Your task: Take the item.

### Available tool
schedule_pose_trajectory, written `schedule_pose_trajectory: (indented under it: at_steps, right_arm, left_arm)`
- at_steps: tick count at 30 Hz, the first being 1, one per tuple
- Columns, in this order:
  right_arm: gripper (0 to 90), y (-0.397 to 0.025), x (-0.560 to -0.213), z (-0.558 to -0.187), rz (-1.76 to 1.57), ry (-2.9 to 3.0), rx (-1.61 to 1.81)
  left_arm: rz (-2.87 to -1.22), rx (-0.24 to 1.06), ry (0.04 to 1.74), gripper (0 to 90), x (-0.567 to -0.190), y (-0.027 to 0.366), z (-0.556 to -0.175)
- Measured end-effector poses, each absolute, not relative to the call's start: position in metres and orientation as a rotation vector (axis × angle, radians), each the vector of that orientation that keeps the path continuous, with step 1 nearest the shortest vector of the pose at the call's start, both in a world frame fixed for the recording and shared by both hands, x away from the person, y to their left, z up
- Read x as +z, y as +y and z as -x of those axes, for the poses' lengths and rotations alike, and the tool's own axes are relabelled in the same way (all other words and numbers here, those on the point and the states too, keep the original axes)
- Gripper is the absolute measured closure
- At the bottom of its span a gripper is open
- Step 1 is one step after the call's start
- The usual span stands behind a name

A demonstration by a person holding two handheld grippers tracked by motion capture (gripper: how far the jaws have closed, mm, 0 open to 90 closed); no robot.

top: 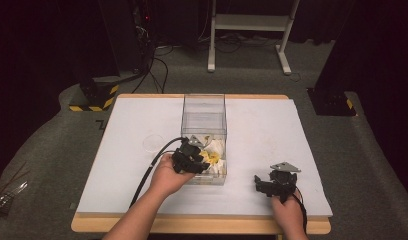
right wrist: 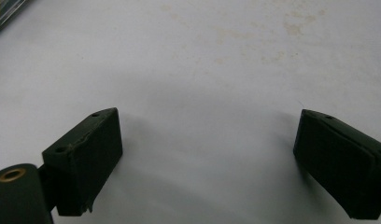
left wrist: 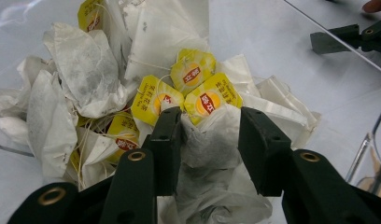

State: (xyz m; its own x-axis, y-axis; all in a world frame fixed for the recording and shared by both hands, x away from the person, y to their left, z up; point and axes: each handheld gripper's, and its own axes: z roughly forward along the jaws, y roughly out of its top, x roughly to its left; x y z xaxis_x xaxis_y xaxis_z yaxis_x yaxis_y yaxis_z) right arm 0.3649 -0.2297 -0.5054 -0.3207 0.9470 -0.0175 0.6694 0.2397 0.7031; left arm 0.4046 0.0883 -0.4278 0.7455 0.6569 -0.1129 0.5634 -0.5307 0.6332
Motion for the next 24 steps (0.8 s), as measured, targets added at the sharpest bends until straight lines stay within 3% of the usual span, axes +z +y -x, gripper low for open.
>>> schedule_pose_trajectory:
  at_steps: [24]
  right_arm:
    - [7.8, -0.2297, -0.5054, -0.3649, -1.477, 2.075, 0.838]
  left_arm:
    - [-2.266, 0.141, 0.894, 81.2, -0.4304, 0.0923, -0.4008]
